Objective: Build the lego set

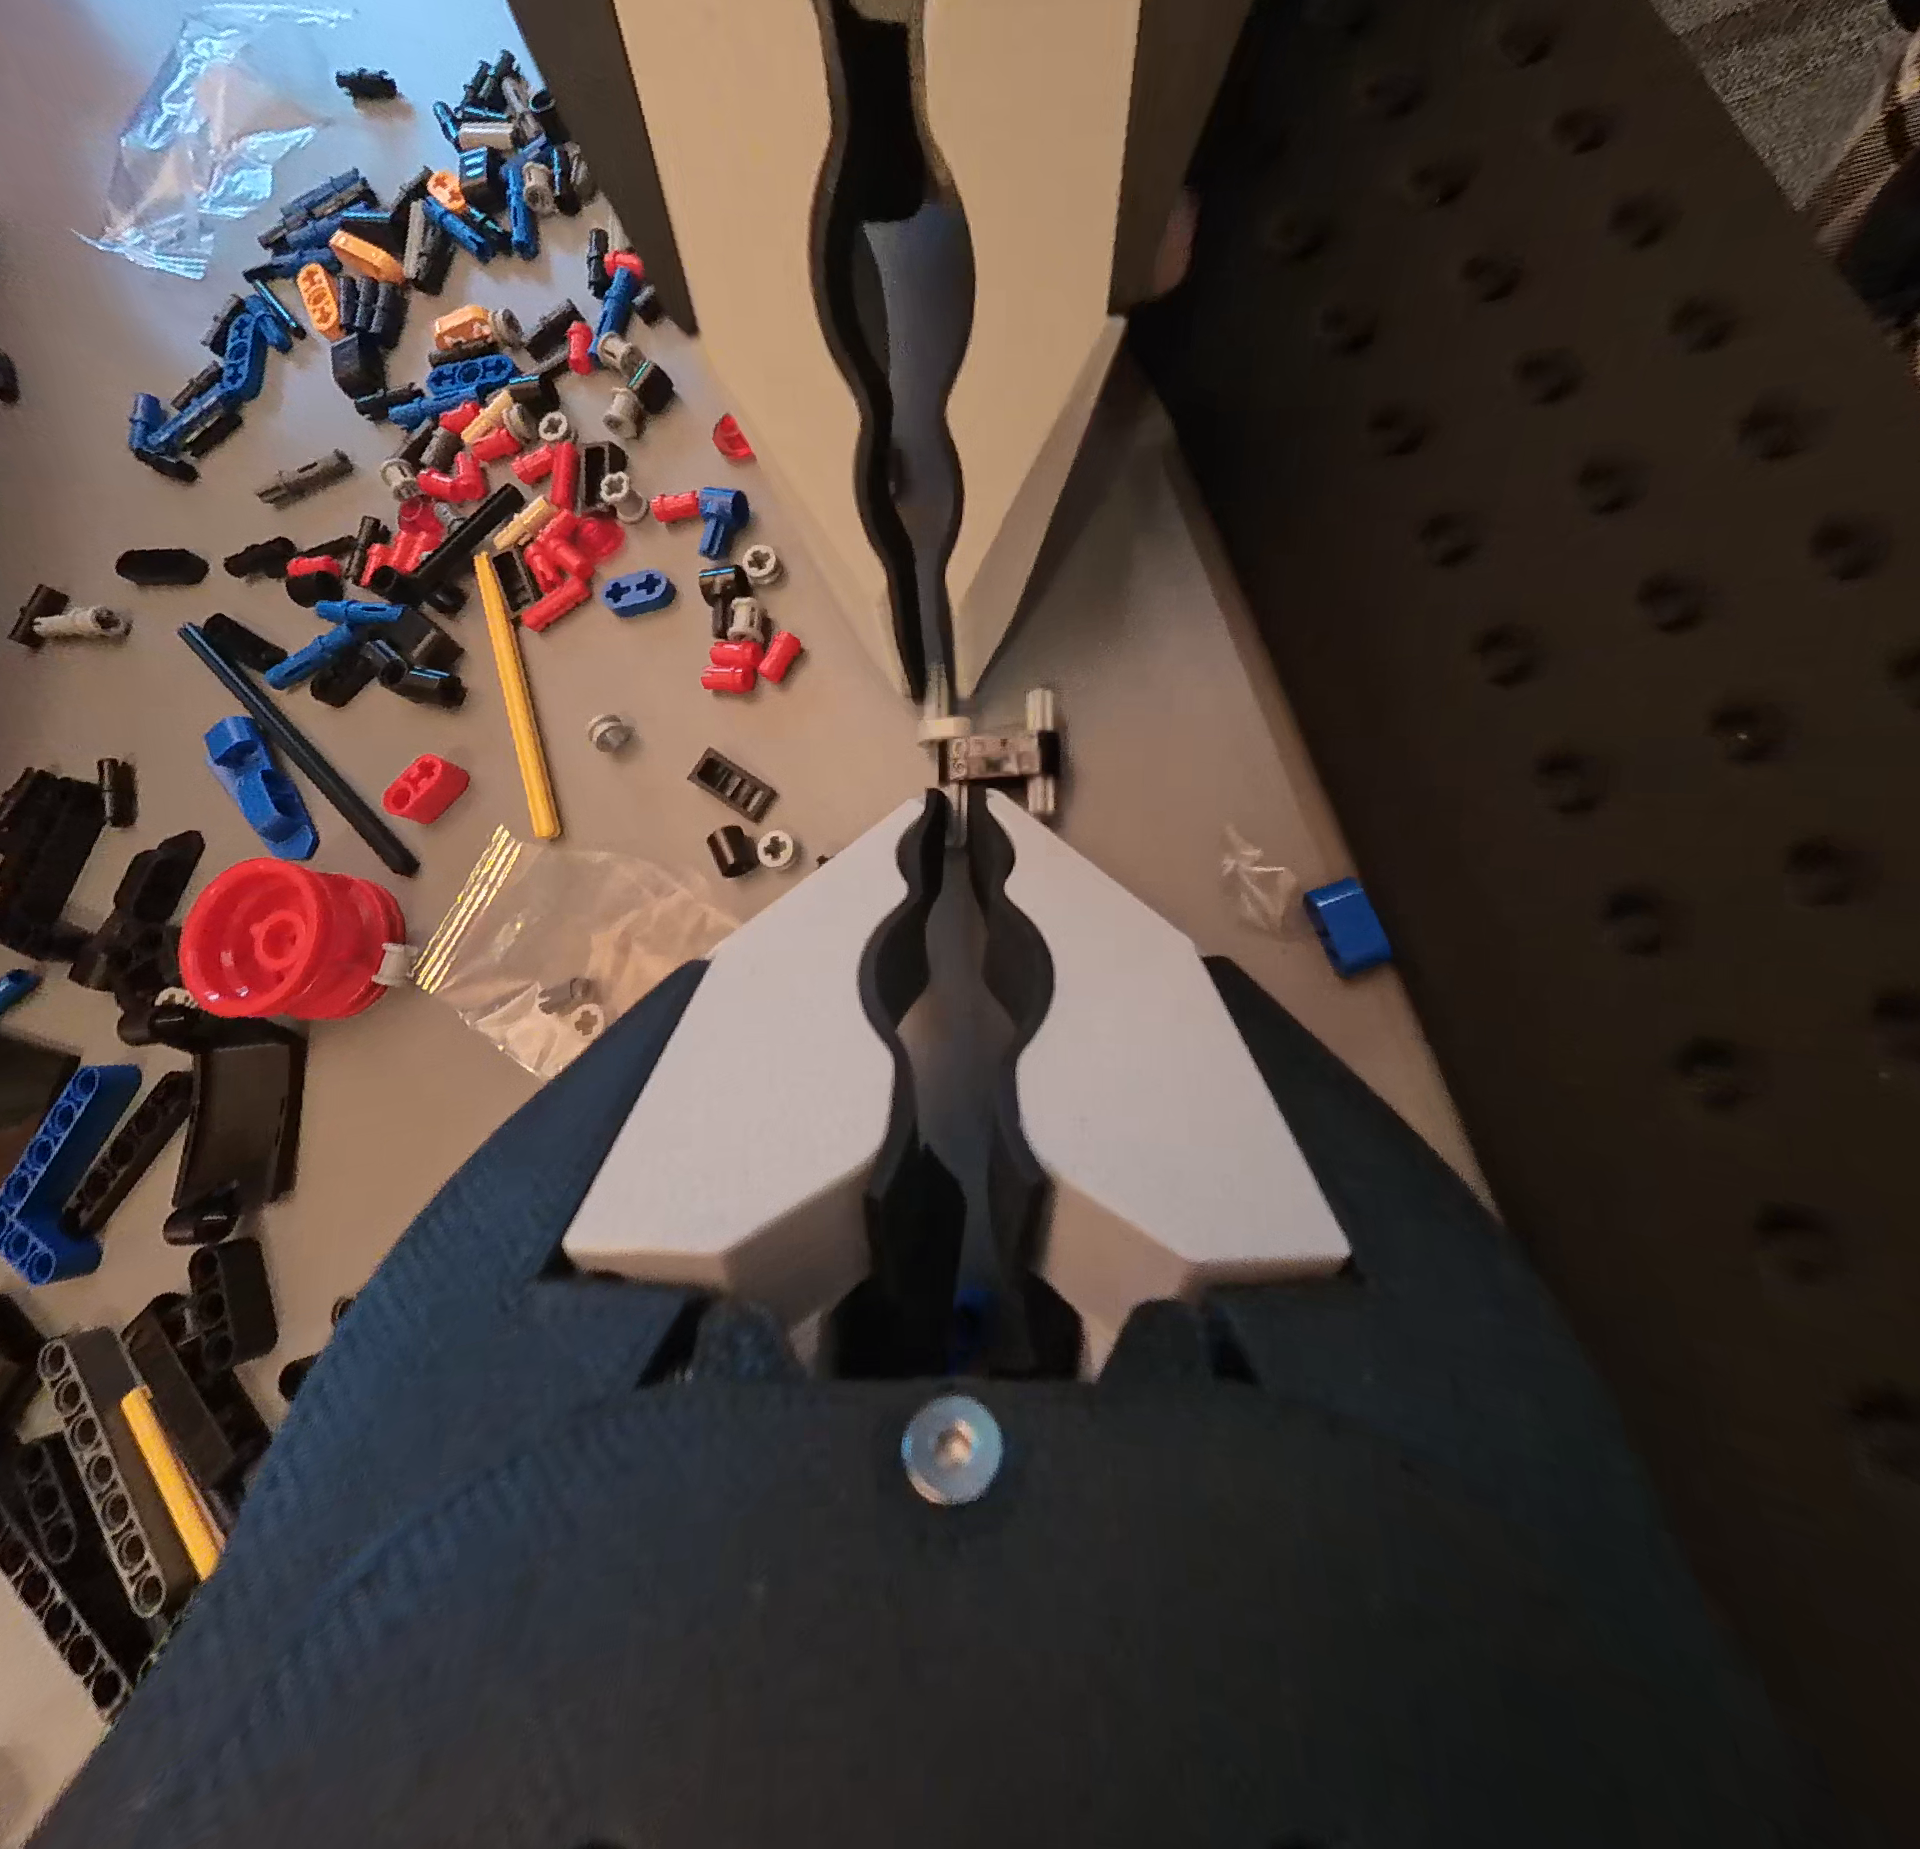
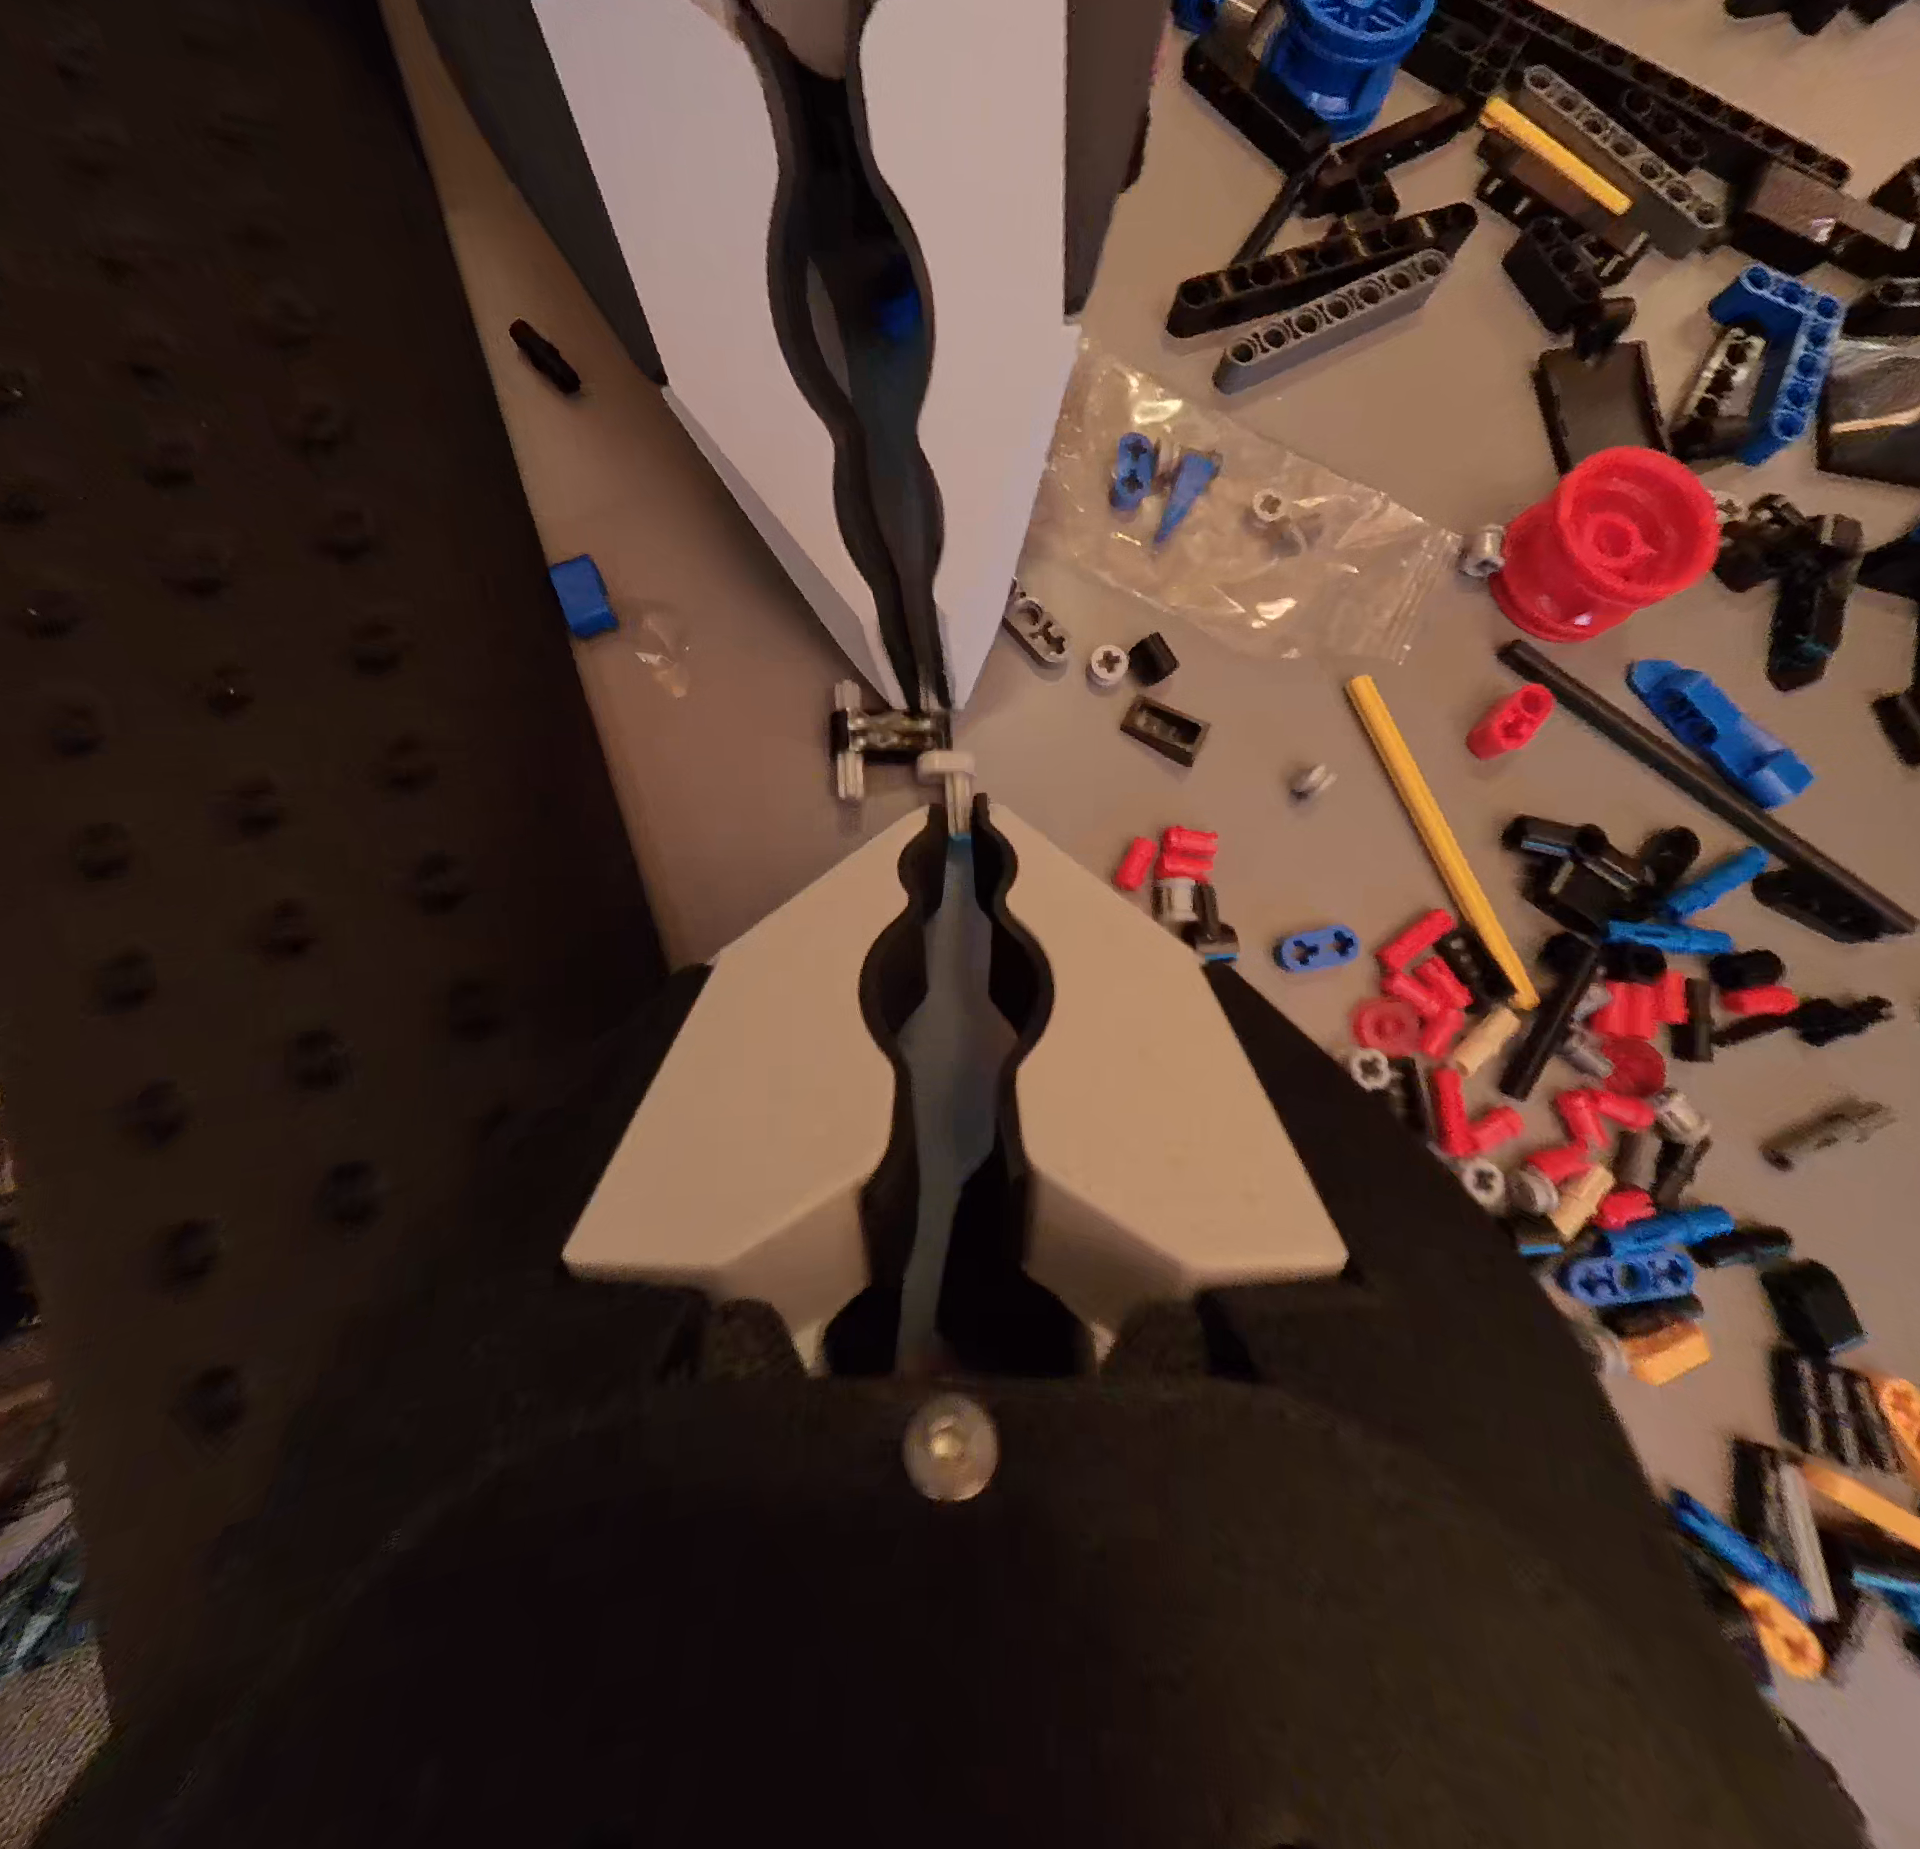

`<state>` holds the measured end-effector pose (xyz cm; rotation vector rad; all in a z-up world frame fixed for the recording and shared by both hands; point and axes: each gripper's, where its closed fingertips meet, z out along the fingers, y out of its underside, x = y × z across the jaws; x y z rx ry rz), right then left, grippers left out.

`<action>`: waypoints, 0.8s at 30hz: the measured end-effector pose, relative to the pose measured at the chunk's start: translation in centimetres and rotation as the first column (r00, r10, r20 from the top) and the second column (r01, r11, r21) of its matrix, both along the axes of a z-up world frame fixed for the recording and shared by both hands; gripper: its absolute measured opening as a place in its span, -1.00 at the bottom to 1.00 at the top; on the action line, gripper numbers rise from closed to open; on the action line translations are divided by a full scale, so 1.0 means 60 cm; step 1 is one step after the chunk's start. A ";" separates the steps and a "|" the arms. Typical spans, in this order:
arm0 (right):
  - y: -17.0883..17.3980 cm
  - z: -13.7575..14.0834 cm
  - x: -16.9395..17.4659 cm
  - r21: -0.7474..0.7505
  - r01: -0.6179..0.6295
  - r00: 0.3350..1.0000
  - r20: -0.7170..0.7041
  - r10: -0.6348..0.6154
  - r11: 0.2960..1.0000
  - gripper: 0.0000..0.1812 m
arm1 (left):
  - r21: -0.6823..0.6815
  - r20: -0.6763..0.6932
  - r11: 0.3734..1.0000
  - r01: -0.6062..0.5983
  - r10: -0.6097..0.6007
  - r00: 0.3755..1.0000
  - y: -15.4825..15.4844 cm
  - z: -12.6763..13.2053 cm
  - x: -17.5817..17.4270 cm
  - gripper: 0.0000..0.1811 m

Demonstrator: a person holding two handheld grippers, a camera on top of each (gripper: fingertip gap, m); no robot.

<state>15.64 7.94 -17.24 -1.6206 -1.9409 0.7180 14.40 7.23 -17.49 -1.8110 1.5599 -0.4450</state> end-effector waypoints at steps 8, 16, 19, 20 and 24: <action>0.016 0.026 0.015 -0.010 0.072 0.994 -0.076 -0.072 0.997 -0.86 | 0.042 0.040 0.999 0.011 -0.013 0.999 0.006 0.014 -0.005 -0.97; 0.029 0.074 0.025 -0.057 0.120 0.966 -0.222 -0.130 0.991 -0.87 | 0.079 0.335 0.996 -0.026 -0.002 0.942 0.019 0.106 -0.016 -0.97; 0.021 0.093 0.020 -0.102 0.108 0.950 -0.282 -0.133 0.989 -0.88 | 0.091 0.392 0.995 -0.049 0.009 0.920 0.025 0.128 -0.024 -0.97; 0.019 0.099 0.017 -0.120 0.105 0.943 -0.303 -0.137 0.987 -0.87 | 0.102 0.395 0.993 -0.057 0.012 0.919 0.027 0.131 -0.026 -0.97; 0.012 0.127 0.002 -0.190 0.086 0.911 -0.383 -0.155 0.978 -0.84 | 0.135 0.407 0.989 -0.064 0.004 0.913 0.026 0.143 -0.025 -0.97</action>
